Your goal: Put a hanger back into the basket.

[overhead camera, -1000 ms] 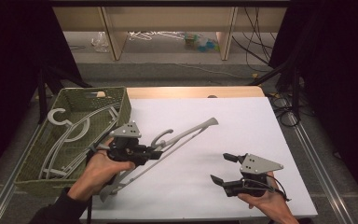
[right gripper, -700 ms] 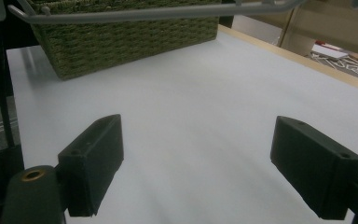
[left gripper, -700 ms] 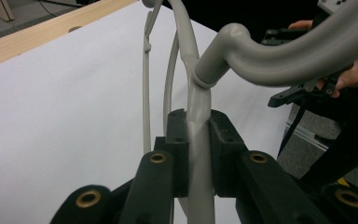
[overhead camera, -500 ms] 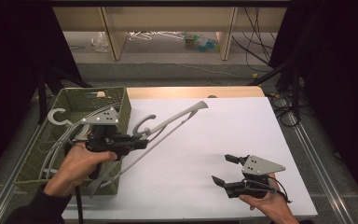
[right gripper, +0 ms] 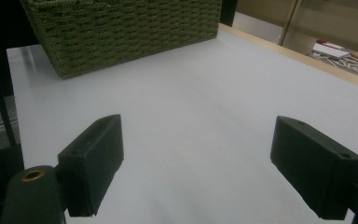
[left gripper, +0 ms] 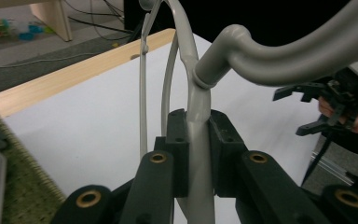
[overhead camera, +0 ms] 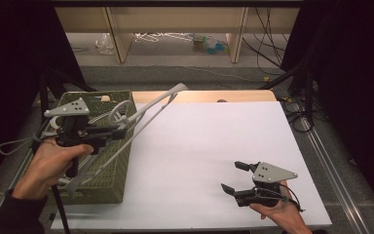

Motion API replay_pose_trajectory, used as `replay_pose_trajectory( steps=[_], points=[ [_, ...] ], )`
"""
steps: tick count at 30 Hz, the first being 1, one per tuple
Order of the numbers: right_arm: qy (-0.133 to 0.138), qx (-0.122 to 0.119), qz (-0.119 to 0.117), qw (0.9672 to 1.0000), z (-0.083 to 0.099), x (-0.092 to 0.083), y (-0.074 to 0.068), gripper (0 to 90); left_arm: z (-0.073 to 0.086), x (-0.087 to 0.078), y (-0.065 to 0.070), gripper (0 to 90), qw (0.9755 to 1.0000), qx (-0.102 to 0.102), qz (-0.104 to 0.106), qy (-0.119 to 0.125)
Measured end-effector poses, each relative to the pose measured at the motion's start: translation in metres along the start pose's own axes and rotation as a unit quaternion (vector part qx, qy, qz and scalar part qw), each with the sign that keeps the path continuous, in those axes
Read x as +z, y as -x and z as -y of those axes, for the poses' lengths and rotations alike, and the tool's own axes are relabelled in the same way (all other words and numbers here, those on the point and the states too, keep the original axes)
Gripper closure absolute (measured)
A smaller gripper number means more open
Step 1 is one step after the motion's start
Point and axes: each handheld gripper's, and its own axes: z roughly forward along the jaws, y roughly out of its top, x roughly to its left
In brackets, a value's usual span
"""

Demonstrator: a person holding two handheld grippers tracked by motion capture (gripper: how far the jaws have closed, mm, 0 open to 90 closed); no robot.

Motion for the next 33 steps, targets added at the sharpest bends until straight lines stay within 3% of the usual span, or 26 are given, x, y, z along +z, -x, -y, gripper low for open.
replay_pose_trajectory(
  steps=[5, 10, 16, 28, 31, 33],
  points=[
    [-0.010, -0.001, 0.003, 0.9999, 0.000, -0.001, 0.000, 17.9, 0.001, -0.008, -0.020, 79.6, 0.9996, -0.017, -0.020, -0.002],
    [-0.001, -0.001, -0.002, 1.0000, 0.000, 0.001, 0.000, 17.9, 0.003, -0.015, -0.041, 79.7, 0.9989, -0.026, -0.039, 0.008],
    [-0.001, -0.001, -0.001, 1.0000, 0.001, 0.002, 0.000, 17.9, 0.007, -0.020, -0.063, 79.7, 0.9974, -0.025, -0.068, 0.001],
    [-0.005, -0.002, -0.003, 1.0000, 0.001, 0.002, 0.000, 17.9, 0.027, -0.033, -0.100, 79.7, 0.9943, -0.042, -0.098, -0.006],
    [-0.005, -0.002, -0.003, 1.0000, 0.001, 0.002, 0.000, 17.9, 0.033, -0.035, -0.106, 79.7, 0.9939, -0.059, -0.093, 0.003],
    [-0.005, -0.001, -0.003, 1.0000, 0.001, 0.003, 0.000, 17.9, 0.033, -0.036, -0.109, 79.6, 0.9942, -0.052, -0.094, 0.003]
  ],
)
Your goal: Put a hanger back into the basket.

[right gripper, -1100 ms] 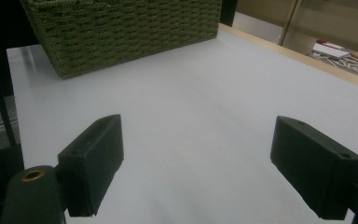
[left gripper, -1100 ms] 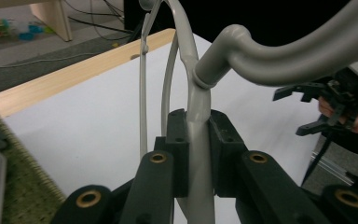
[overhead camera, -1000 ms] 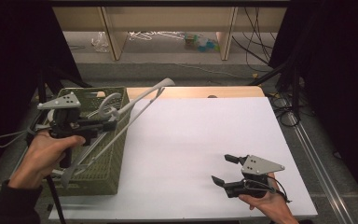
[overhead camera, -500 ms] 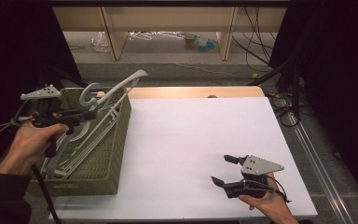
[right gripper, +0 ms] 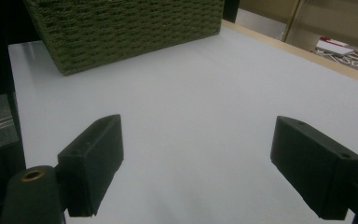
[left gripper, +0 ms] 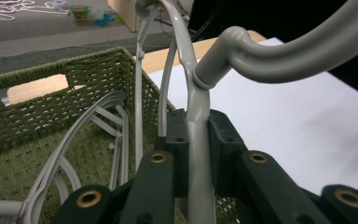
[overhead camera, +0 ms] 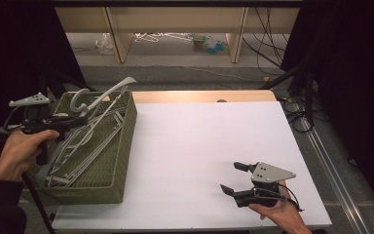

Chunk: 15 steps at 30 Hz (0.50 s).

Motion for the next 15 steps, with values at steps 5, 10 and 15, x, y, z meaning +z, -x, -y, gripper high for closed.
replay_pose_trajectory(
  steps=[5, 10, 15],
  points=[
    [-0.001, 0.000, -0.001, 1.0000, 0.000, 0.000, 0.000, 17.9, 0.001, 0.004, -0.005, 79.8, 0.9998, 0.007, -0.011, -0.017],
    [0.004, -0.001, 0.001, 1.0000, 0.001, 0.002, -0.001, 17.9, 0.007, 0.005, -0.015, 79.8, 0.9995, 0.009, -0.015, -0.026],
    [-0.002, -0.001, -0.001, 1.0000, 0.001, 0.001, 0.001, 18.0, 0.015, 0.005, -0.022, 79.8, 0.9992, 0.013, -0.023, -0.030]
  ],
)
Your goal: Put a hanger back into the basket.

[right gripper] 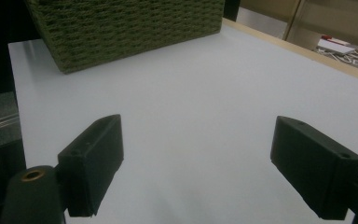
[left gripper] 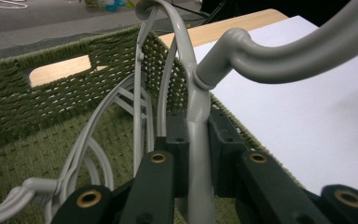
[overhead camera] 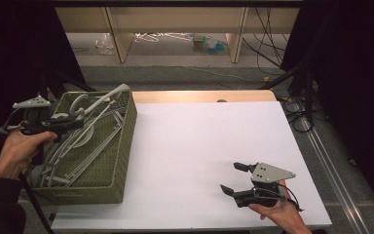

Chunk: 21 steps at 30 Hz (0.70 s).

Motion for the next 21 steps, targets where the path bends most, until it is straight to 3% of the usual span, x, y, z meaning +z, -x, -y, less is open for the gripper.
replay_pose_trajectory(
  steps=[3, 8, 16, 20, 21],
  points=[
    [-0.001, 0.003, -0.001, 1.0000, 0.000, 0.000, 0.000, 17.9, 0.004, 0.000, -0.001, 79.8, 0.9999, -0.011, -0.002, 0.000],
    [-0.001, 0.001, -0.001, 1.0000, 0.000, 0.001, 0.000, 18.0, 0.007, 0.001, -0.004, 79.9, 0.9999, -0.009, -0.001, -0.009],
    [0.003, 0.002, 0.003, 1.0000, 0.001, 0.002, 0.001, 18.0, 0.013, 0.002, -0.009, 79.9, 0.9991, -0.033, 0.008, -0.026],
    [-0.002, 0.002, 0.001, 1.0000, 0.001, 0.001, 0.001, 18.0, 0.019, 0.002, -0.013, 79.9, 0.9985, -0.046, 0.016, -0.022],
    [-0.003, 0.002, 0.001, 1.0000, 0.001, 0.001, 0.001, 18.0, 0.019, 0.003, -0.013, 79.9, 0.9987, -0.040, 0.017, -0.029]
  ],
)
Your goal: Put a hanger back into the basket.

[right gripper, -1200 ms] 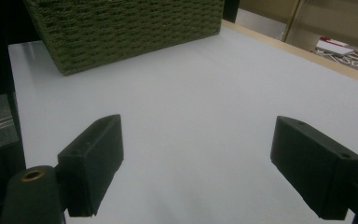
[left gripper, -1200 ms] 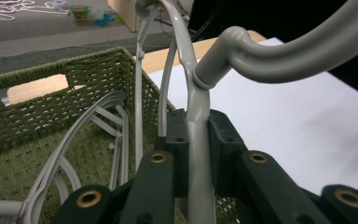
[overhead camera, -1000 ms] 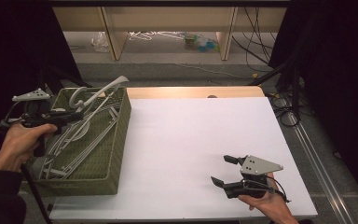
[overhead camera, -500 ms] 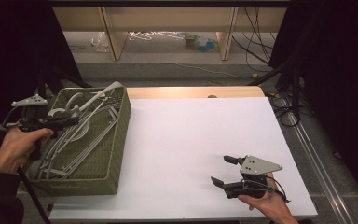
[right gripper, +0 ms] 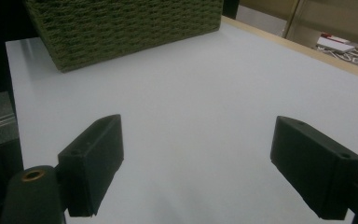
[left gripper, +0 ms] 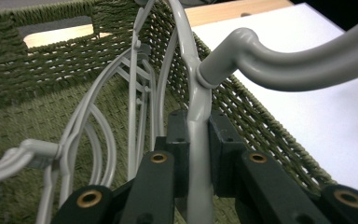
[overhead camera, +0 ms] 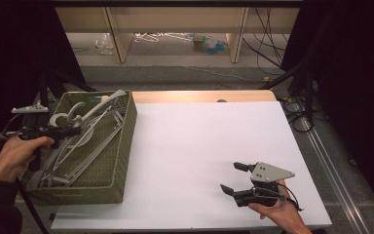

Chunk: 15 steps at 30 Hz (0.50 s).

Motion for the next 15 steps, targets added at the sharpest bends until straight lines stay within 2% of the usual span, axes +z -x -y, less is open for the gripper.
replay_pose_trajectory(
  steps=[4, 8, 9, 10, 12, 13, 14, 15],
  points=[
    [0.006, 0.002, 0.003, 1.0000, 0.000, 0.001, -0.001, 18.1, 0.000, 0.004, 0.006, 80.6, 0.9999, -0.003, 0.007, -0.013],
    [0.004, -0.001, 0.003, 1.0000, 0.000, 0.001, 0.000, 18.1, 0.002, 0.007, 0.006, 80.8, 0.9998, -0.001, 0.015, -0.013],
    [-0.006, -0.001, 0.003, 1.0000, 0.000, -0.001, 0.000, 18.1, 0.002, 0.009, 0.006, 80.7, 0.9999, -0.003, 0.012, -0.010],
    [0.002, 0.000, 0.002, 1.0000, 0.000, 0.001, 0.000, 18.1, 0.002, 0.010, 0.005, 80.5, 0.9998, -0.010, 0.011, -0.013],
    [-0.001, -0.002, 0.002, 1.0000, 0.000, 0.000, 0.000, 18.1, 0.003, 0.013, 0.002, 79.4, 0.9995, -0.017, -0.004, -0.027],
    [-0.001, -0.002, 0.002, 1.0000, 0.000, 0.000, 0.000, 18.1, 0.003, 0.013, -0.001, 79.0, 0.9993, -0.007, -0.006, -0.037],
    [0.006, -0.001, 0.005, 1.0000, 0.000, 0.001, 0.000, 18.1, 0.004, 0.015, -0.001, 78.8, 0.9992, -0.014, -0.010, -0.035],
    [0.000, -0.001, 0.002, 1.0000, 0.000, 0.000, 0.000, 18.1, 0.006, 0.015, -0.002, 78.5, 0.9989, -0.016, -0.016, -0.041]
  ],
)
